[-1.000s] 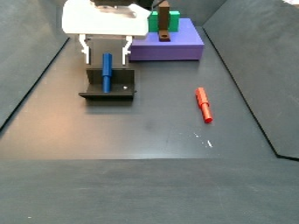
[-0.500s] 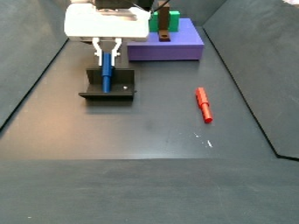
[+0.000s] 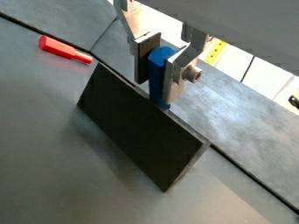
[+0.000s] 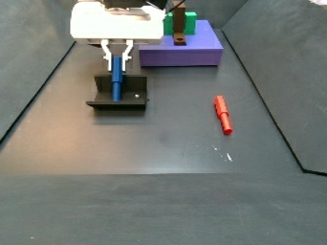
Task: Pick up the blue object. Move up. Place the blue object on the fixture. Regrasp the blue object. Move to above the board. Insert the blue object.
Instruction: Regrasp the blue object.
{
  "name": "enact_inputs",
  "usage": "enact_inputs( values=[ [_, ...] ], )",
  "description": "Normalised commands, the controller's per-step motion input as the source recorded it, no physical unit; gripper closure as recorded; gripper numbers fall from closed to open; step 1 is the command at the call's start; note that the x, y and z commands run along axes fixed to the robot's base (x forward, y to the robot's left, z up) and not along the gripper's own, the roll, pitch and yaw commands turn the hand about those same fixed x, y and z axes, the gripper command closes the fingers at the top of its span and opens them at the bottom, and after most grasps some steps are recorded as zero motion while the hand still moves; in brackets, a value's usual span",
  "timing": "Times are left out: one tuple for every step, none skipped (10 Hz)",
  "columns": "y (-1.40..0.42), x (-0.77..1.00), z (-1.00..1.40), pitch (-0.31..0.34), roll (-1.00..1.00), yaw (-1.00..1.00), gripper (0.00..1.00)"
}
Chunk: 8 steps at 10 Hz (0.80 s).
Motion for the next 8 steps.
enact_inputs(
  values=[
    [0.0, 0.0, 0.0, 0.0, 0.0, 0.0, 1.0],
    [0.0, 0.0, 0.0, 0.0, 0.0, 0.0, 1.0],
    [0.0, 0.0, 0.0, 0.0, 0.0, 0.0, 1.0],
    [0.0, 0.0, 0.0, 0.0, 0.0, 0.0, 1.0],
    [0.0, 0.0, 0.0, 0.0, 0.0, 0.0, 1.0],
    [0.0, 0.0, 0.0, 0.0, 0.0, 0.0, 1.0],
    [0.0, 0.0, 0.0, 0.0, 0.0, 0.0, 1.0],
    [0.0, 0.0, 0.0, 0.0, 0.0, 0.0, 1.0]
  ],
)
